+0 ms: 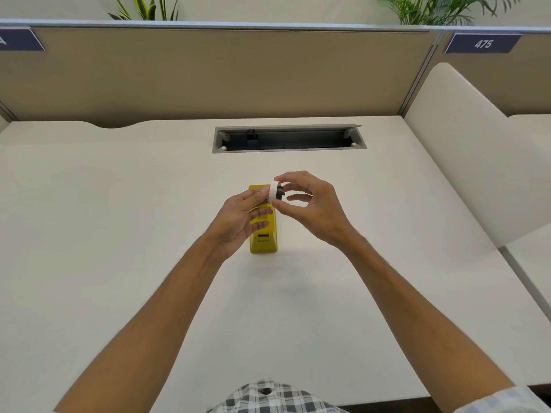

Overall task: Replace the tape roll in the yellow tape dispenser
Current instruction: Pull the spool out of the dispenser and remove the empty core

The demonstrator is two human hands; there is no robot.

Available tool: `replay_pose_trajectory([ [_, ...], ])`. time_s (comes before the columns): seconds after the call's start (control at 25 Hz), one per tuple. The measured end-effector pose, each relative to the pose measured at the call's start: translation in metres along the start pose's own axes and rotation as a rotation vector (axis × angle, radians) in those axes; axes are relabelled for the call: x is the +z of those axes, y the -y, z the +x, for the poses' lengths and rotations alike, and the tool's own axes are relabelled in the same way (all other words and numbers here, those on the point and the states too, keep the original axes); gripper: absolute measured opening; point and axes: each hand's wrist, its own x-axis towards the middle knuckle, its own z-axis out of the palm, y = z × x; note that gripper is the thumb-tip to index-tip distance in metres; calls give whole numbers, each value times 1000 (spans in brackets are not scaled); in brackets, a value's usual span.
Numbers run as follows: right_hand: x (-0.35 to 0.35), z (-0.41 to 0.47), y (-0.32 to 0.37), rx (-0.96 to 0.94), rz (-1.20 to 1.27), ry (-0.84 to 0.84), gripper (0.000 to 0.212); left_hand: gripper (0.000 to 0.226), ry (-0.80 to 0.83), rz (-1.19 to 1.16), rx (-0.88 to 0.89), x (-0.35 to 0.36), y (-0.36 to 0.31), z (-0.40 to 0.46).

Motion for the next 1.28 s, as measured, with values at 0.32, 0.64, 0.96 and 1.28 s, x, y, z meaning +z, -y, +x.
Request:
replay_pose_trajectory([
  [0.32,-4,-1,-3,17,2,31,36,21,-60,219,126,-2,-4,3],
  [0.64,-9,-6,-34,101,-221,-53,40,21,-290,236,231,-7,5,8],
  [0.96,4,-12,-86,306,-657,94,68,21,-265,220,260,-2,13,2],
  [1.28,10,-12,-92,268,-770,72,53,23,-248,236,238,3,20,1],
])
